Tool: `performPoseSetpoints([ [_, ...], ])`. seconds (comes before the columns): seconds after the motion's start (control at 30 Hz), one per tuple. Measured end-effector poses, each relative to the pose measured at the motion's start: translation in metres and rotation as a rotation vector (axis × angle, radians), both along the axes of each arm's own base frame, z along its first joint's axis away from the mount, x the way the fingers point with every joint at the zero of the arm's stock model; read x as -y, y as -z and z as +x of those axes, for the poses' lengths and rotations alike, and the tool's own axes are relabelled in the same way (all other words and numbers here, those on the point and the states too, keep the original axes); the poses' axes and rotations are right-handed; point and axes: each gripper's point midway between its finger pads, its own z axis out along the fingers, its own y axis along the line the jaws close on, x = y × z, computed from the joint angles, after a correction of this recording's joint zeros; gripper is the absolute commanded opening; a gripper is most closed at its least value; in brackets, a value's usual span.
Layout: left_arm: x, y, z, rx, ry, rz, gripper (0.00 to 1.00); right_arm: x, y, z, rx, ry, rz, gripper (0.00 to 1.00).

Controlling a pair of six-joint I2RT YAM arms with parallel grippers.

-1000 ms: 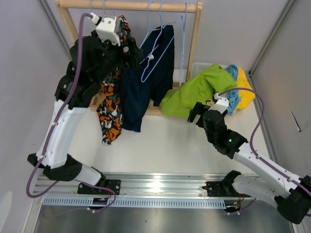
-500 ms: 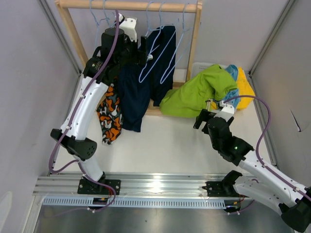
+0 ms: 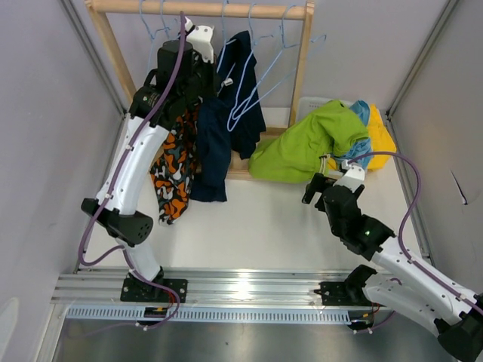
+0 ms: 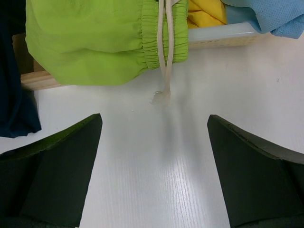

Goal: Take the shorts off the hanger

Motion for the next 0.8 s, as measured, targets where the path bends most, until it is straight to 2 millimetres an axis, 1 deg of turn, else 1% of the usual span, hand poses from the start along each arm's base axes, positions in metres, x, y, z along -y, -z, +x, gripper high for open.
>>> performPoseSetpoints([
  [0.07,0.0,-0.002,-0.002,-0.002,0.003,0.0,0.0,0.001,-0.001,-0.001,0.004,0.0,0.003,0.99],
  [0.17,-0.004,-0.012,-0.009,0.011,0.003,-0.006,0.0,0.001,-0.003,-0.001,0.009,0.0,0.009,0.99],
  [0.27,-0.01,-0.031,-0.022,0.037,0.003,-0.019,0.0,0.001,-0.004,-0.001,0.013,0.0,0.012,1.0],
  [0.33,-0.018,-0.048,-0.037,0.062,0.003,-0.033,0.0,0.001,-0.004,-0.002,0.014,0.0,0.012,0.99],
  [0.4,-0.029,-0.063,-0.062,0.085,0.009,-0.048,0.0,0.001,-0.007,-0.002,0.022,-0.01,0.014,1.0],
  [0.47,-0.041,-0.07,-0.094,0.1,0.02,-0.067,0.0,-0.002,-0.013,-0.003,0.039,-0.038,0.017,0.99],
  [0.5,-0.047,-0.068,-0.11,0.104,0.026,-0.072,0.0,-0.005,-0.017,-0.004,0.053,-0.063,0.02,1.0],
  [0.57,-0.068,-0.054,-0.156,0.097,0.033,-0.078,0.0,-0.012,-0.032,-0.007,0.098,-0.13,0.043,0.99],
  [0.67,-0.091,-0.038,-0.209,0.091,0.042,-0.081,0.0,-0.029,-0.056,-0.014,0.174,-0.256,0.083,0.99],
  [0.73,-0.103,-0.031,-0.238,0.089,0.054,-0.087,0.0,-0.045,-0.069,-0.021,0.217,-0.366,0.104,0.99],
  [0.8,-0.108,-0.027,-0.262,0.092,0.086,-0.095,0.0,-0.064,-0.083,-0.027,0.25,-0.482,0.118,1.0],
])
